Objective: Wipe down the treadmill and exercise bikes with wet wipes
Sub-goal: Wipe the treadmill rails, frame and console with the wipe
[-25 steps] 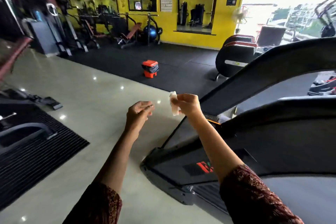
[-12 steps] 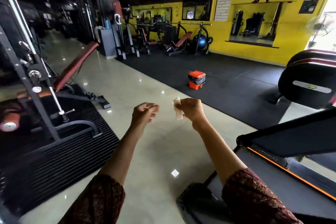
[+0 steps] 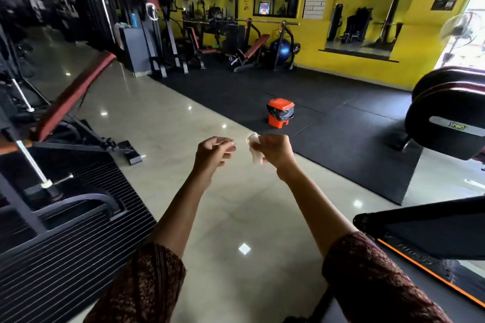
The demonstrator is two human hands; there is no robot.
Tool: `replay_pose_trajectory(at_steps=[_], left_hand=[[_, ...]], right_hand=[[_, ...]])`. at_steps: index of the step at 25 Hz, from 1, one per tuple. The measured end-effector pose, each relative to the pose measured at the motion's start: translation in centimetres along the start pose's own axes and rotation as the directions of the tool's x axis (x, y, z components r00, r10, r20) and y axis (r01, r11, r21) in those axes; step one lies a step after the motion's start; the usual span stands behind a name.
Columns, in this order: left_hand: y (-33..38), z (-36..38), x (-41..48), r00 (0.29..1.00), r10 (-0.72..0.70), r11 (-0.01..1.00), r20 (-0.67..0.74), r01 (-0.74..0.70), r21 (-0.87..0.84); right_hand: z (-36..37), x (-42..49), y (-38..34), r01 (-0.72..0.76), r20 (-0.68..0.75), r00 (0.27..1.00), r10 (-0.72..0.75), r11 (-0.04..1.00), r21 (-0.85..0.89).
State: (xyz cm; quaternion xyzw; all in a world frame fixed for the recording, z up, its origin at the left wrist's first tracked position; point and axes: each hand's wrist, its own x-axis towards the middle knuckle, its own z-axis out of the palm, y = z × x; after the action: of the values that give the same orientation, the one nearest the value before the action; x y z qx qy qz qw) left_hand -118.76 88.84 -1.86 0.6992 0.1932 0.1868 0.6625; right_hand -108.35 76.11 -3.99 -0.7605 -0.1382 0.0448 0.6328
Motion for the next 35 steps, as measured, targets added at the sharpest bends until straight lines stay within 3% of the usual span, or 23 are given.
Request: replay_pose_trajectory(at_steps=[10,13,19,25,35], left_hand=[[0.5,11.5,22.7,0.929,0.017,0.998,0.370,-0.038,0.049],[-0.7,18.6,26.0,0.835,0.004,0.997,0.550,-0.043,0.059],[-1.5,35.4,29.4,0.651,0.022,0.997,0.759,-0.067,0.029],[2.0,54.3,27.3,0.380,0.084,0.996,0.921,-0.070,-0.062],[4.4,70.6,13.3,-0.121,0.092,0.995,0.988,-0.020,-0.095]], right_hand=[[-4.9,17.0,3.3,-0.095,-0.382,0.919,0.101,0.995,0.033],[-9.9,18.7,5.3,-0.125,-0.522,0.842,0.134,0.991,0.054],[-22.2,21.5,9.0,-0.113,-0.694,0.708,0.133,0.991,0.074],[-37.8,21.5,9.0,-0.136,-0.920,0.382,0.085,0.990,0.035],[-51.0,11.2,8.1,-0.168,-0.997,-0.052,0.050,0.984,0.058]])
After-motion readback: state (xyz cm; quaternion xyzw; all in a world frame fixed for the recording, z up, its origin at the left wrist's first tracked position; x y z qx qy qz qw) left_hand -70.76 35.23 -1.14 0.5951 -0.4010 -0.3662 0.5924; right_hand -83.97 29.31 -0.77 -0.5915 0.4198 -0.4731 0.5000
